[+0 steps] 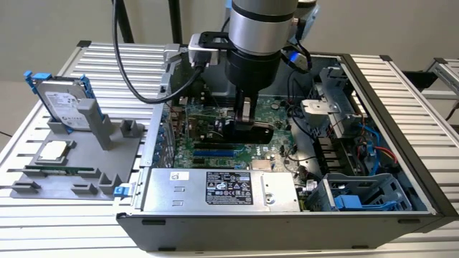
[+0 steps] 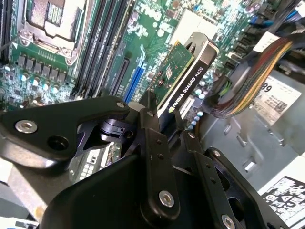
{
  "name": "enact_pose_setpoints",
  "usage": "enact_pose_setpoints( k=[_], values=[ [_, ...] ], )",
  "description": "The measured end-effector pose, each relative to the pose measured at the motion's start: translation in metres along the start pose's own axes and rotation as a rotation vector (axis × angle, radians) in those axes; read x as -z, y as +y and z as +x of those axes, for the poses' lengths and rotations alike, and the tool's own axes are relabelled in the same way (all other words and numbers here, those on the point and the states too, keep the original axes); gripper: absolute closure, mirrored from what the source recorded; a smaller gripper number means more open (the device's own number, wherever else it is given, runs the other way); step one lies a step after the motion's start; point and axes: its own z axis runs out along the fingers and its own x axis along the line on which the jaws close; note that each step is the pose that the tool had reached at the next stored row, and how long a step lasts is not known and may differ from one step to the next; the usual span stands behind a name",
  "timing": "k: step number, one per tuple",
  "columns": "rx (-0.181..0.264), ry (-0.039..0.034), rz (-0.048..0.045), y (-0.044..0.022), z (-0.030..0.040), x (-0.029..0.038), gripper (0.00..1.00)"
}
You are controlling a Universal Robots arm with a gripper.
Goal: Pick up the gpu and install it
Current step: 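Insert the gpu into the slot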
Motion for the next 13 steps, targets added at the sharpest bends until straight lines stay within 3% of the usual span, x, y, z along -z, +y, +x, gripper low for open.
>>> enact_pose_setpoints(
  k=[6,13],
  values=[
    [0.001,0.0001,0.0000,0.0090,0.0012,-0.0110,1.00],
    [0.000,-0.0001,-0.0003,0.0116,0.0015,-0.0185,1.00]
  ],
)
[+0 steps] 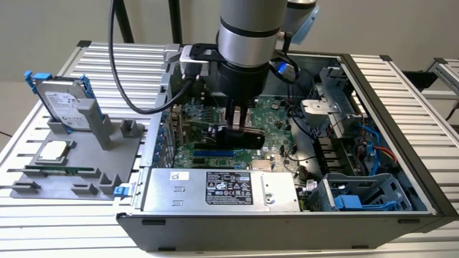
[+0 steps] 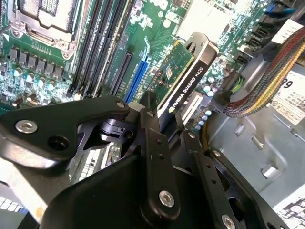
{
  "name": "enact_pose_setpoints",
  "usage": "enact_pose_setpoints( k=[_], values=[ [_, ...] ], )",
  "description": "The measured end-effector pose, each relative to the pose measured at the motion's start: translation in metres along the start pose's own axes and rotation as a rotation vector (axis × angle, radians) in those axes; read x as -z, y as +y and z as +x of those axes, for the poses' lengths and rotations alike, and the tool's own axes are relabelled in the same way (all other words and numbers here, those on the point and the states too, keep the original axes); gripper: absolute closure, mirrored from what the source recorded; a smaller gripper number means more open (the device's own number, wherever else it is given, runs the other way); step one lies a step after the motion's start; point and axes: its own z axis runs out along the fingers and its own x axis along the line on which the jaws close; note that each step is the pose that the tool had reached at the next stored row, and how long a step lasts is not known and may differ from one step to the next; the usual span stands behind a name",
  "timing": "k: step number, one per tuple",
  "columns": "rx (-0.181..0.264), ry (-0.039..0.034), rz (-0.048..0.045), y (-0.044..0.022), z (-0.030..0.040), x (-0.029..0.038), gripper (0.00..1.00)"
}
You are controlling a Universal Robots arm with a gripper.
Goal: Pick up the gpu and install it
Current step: 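Insert the gpu into the slot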
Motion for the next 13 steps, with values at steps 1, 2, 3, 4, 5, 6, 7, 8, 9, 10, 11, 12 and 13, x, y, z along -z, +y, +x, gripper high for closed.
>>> enact_pose_setpoints(
  k=[1,2,3,4,5,6,7,8,9,10,11,12,13],
  values=[
    [0.000,0.0001,0.0000,0.0006,0.0001,-0.0018,1.00],
    [0.000,0.0000,0.0000,0.0015,0.0002,-0.0036,1.00],
    [0.000,-0.0001,0.0000,0.0029,0.0003,-0.0054,1.00],
    [0.000,-0.0001,0.0000,0.0046,0.0004,-0.0073,1.00],
    [0.000,0.0000,0.0000,0.0064,0.0006,-0.0090,1.00],
    [0.000,0.0001,0.0000,0.0082,0.0008,-0.0109,1.00],
    [0.000,0.0000,0.0000,0.0098,0.0009,-0.0127,1.00],
    [0.000,-0.0001,0.0000,0.0110,0.0011,-0.0146,1.00],
    [0.000,-0.0001,0.0000,0.0120,0.0012,-0.0164,1.00],
    [0.000,0.0000,0.0000,0.0128,0.0013,-0.0182,1.00],
    [0.000,0.0001,0.0000,0.0137,0.0014,-0.0200,1.00],
    [0.000,-0.0001,0.0000,0.0143,0.0015,-0.0219,1.00],
    [0.000,-0.0005,-0.0001,0.0149,0.0015,-0.0235,1.00]
  ],
)
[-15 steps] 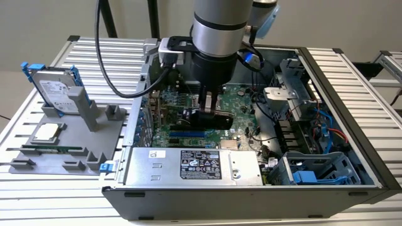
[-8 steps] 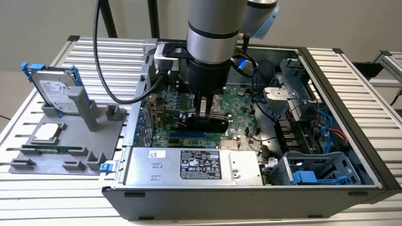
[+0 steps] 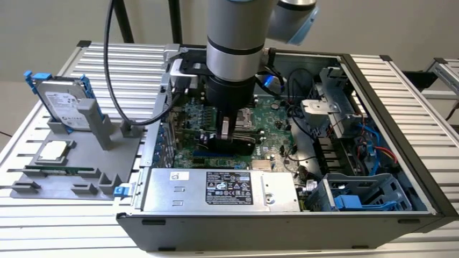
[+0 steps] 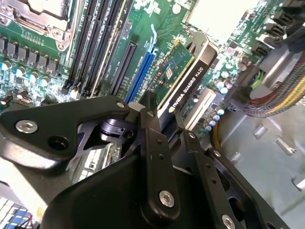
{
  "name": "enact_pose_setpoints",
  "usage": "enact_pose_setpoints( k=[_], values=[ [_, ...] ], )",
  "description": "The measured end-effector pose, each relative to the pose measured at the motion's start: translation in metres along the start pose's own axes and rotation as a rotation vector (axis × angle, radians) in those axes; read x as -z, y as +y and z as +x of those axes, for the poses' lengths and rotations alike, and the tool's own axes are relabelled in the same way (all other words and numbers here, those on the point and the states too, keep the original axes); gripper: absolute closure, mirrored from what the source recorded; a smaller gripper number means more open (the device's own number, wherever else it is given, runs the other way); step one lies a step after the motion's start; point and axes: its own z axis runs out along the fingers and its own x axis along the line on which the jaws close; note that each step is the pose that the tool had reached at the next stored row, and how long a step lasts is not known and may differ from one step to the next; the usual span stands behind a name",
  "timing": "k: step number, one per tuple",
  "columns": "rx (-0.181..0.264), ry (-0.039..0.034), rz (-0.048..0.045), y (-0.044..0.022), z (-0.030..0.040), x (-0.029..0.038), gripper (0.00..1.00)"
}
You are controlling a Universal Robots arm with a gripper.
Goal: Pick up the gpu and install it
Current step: 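Insert the gpu into the slot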
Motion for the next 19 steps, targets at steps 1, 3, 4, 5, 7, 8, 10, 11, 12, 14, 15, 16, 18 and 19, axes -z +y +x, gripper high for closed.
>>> enact_pose_setpoints(
  k=[1,3,4,5,7,8,10,11,12,14,15,16,18,19],
  values=[
    [0.000,-0.0006,-0.0001,0.0004,0.0000,-0.0014,1.00],
    [0.002,-0.0025,-0.0004,0.0009,-0.0006,-0.0035,1.00],
    [0.004,-0.0036,-0.0004,0.0010,-0.0012,-0.0040,1.00],
    [0.006,-0.0046,-0.0006,0.0010,-0.0016,-0.0044,1.00],
    [0.012,-0.0089,-0.0011,0.0011,-0.0020,-0.0056,1.00],
    [0.017,-0.0110,-0.0014,0.0013,-0.0021,-0.0062,1.00],
    [0.036,-0.0151,-0.0021,0.0013,-0.0021,-0.0068,1.00],
    [0.049,-0.0170,-0.0024,0.0014,-0.0022,-0.0071,1.00],
    [0.062,-0.0185,-0.0026,0.0014,-0.0021,-0.0076,1.00],
    [0.072,-0.0207,-0.0030,0.0020,-0.0022,-0.0087,1.00],
    [0.073,-0.0214,-0.0031,0.0022,-0.0026,-0.0090,1.00],
    [0.073,-0.0218,-0.0033,0.0024,-0.0031,-0.0092,1.00],
    [0.073,-0.0227,-0.0032,0.0027,-0.0046,-0.0095,1.00],
    [0.073,-0.0229,-0.0032,0.0030,-0.0051,-0.0096,1.00]
  ],
)
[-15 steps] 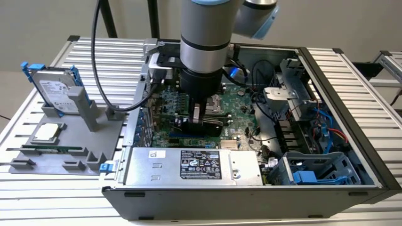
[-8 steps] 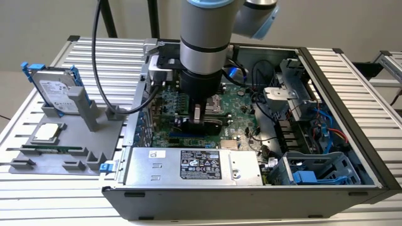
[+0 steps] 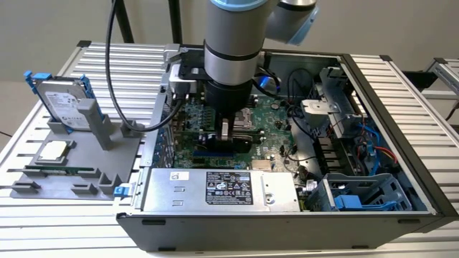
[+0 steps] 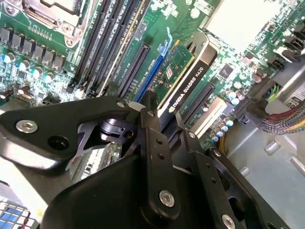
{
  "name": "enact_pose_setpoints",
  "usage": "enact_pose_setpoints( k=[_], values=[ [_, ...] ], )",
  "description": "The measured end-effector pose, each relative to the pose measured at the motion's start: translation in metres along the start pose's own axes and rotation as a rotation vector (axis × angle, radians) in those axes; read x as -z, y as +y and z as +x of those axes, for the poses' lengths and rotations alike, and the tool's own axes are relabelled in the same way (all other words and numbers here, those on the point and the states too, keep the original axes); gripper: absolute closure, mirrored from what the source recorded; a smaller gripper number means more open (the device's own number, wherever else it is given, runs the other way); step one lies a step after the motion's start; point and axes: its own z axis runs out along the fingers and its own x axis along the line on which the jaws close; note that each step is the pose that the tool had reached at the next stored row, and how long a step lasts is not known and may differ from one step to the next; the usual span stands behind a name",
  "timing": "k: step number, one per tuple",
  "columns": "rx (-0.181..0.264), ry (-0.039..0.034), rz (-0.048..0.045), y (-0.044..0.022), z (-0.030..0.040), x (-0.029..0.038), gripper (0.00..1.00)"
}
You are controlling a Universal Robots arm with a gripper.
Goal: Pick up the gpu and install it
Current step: 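Insert the gpu into the slot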
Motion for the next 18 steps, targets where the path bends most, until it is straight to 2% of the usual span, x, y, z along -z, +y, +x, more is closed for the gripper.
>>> enact_pose_setpoints(
  k=[7,18],
  values=[
    [0.000,0.0002,-0.0001,0.0049,-0.0004,-0.0004,1.00],
    [0.000,-0.0022,-0.0004,0.0070,-0.0011,-0.0030,1.00]
  ],
)
